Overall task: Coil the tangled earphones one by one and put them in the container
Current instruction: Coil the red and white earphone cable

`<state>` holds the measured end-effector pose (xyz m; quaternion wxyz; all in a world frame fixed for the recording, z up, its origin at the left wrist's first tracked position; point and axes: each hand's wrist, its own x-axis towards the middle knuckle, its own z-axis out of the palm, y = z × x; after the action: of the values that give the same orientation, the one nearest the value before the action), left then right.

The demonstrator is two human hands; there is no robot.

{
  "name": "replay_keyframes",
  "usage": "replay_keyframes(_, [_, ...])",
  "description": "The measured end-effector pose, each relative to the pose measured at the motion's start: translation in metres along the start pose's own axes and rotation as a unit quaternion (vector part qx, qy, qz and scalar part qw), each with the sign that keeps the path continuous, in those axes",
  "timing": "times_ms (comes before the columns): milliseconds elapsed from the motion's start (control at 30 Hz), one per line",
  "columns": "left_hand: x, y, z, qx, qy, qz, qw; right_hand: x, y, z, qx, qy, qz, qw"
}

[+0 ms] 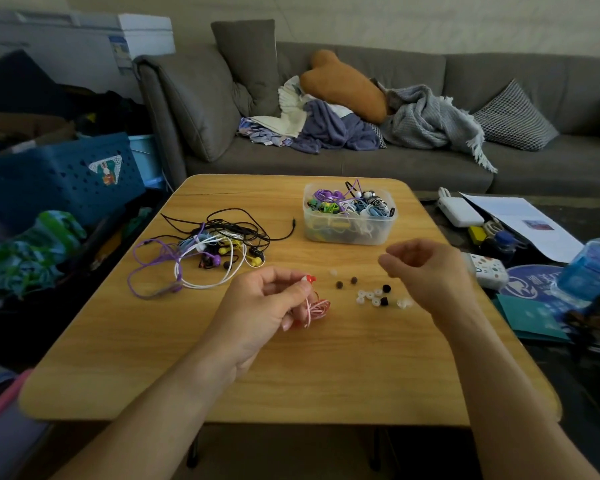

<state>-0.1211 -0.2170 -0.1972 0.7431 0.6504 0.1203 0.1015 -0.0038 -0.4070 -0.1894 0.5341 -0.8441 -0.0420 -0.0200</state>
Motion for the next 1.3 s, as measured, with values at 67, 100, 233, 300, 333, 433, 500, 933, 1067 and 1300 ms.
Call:
replay_keyframes(67, [0.001, 0.0, 0.0, -0.004, 0.012, 0.015, 1.0, -0.009, -0.006, 0.005, 0.101, -0.05, -0.01, 0.994])
replay_keyframes(100, [0.001, 0.001, 0.0, -0.005, 0.015, 0.023, 1.0, -0.013, -0.008, 0.008, 0.149, -0.081, -0.022, 0.985])
replay_keyframes(233, [0.002, 0.0, 0.001, -0.001, 0.015, 0.068, 0.998, -0.024, -0.017, 0.022, 0.291, -0.165, -0.08, 0.939])
replay_keyframes(300, [0.002, 0.0, 0.002, 0.006, 0.016, 0.088, 0.996, -0.028, -0.02, 0.028, 0.315, -0.17, -0.098, 0.929])
replay_keyframes(333, [0.002, -0.001, 0.002, 0.006, 0.016, 0.095, 0.995, -0.029, -0.02, 0.031, 0.319, -0.172, -0.105, 0.926])
replay_keyframes(433, [0.001, 0.0, 0.003, -0.001, 0.013, 0.112, 0.994, -0.034, -0.021, 0.036, 0.325, -0.19, -0.125, 0.918])
replay_keyframes(500, [0.001, 0.0, 0.003, 0.0, 0.013, 0.123, 0.992, -0.035, -0.021, 0.038, 0.322, -0.194, -0.133, 0.917])
replay_keyframes(933, [0.001, -0.001, -0.002, 0.056, 0.034, 0.184, 0.981, -0.035, -0.019, 0.04, 0.321, -0.254, -0.089, 0.908])
replay_keyframes(1067, [0.001, -0.002, -0.003, 0.092, 0.036, 0.2, 0.975, -0.034, -0.019, 0.037, 0.329, -0.287, -0.066, 0.897])
replay_keyframes(1300, [0.001, -0.002, -0.004, 0.112, 0.035, 0.203, 0.972, -0.032, -0.016, 0.034, 0.309, -0.284, -0.081, 0.904])
